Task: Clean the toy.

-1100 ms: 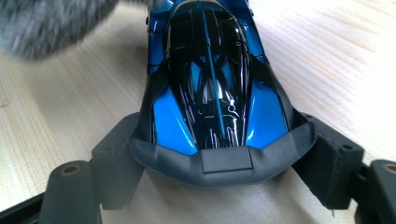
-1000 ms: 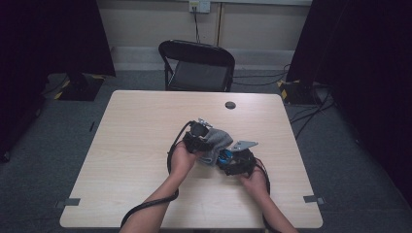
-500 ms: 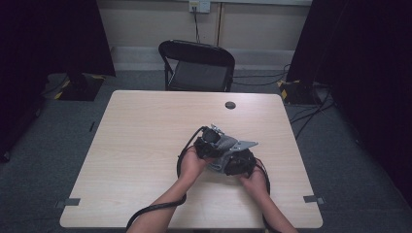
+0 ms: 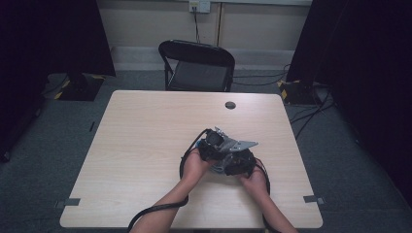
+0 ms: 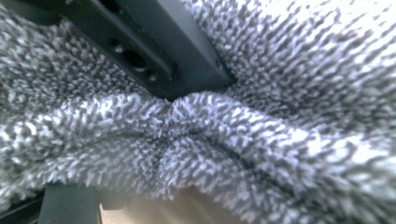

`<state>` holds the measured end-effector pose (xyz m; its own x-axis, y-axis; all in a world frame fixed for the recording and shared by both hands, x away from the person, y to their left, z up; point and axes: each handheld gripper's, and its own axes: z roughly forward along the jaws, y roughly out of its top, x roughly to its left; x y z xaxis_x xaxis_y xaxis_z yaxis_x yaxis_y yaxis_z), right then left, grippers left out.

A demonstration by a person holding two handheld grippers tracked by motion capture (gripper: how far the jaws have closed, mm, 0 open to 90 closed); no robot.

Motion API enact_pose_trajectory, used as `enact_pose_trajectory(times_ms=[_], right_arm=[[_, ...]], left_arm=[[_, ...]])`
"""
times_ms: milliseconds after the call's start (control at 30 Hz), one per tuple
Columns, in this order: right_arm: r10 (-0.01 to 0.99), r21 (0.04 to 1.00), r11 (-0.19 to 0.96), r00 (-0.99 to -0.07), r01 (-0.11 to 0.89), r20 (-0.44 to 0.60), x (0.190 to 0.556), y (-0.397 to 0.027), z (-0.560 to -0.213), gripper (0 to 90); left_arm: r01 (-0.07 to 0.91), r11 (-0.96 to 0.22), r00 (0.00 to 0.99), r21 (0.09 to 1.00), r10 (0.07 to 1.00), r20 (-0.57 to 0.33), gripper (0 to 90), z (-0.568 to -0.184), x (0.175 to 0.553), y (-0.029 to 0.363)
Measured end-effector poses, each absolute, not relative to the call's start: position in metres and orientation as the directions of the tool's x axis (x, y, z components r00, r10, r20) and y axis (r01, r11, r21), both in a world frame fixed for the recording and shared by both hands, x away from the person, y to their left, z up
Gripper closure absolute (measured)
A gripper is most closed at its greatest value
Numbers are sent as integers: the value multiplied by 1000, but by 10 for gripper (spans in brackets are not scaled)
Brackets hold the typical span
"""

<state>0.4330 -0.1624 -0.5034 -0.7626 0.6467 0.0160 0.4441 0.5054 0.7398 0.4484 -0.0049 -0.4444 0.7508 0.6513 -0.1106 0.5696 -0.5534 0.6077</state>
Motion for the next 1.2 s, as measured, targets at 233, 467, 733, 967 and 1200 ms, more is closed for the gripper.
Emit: enact_pose_trajectory(times_ms=[233,467,733,967,1200], right_arm=[[646,740,506,-763,444,16,433,-162,-503,237],[647,741,505,-762,444,16,433,-162,-503,237],[646,740,506,-763,444,16,433,-162,-503,238],[647,739,506,-763,445,16,433,-162,-503,238],[646,739,506,-763,444,16,433,-162,-503,238]], left_arm=[[551,-575,760,605,646,-78,757,-444,447,-7],[543,-582,757,605,651,-54,756,-443,448,-7],[563,-565,735,603,676,-54,757,-441,455,0],[578,-555,717,599,695,-48,756,-439,462,5],[606,-523,689,600,722,-67,755,-441,470,14]])
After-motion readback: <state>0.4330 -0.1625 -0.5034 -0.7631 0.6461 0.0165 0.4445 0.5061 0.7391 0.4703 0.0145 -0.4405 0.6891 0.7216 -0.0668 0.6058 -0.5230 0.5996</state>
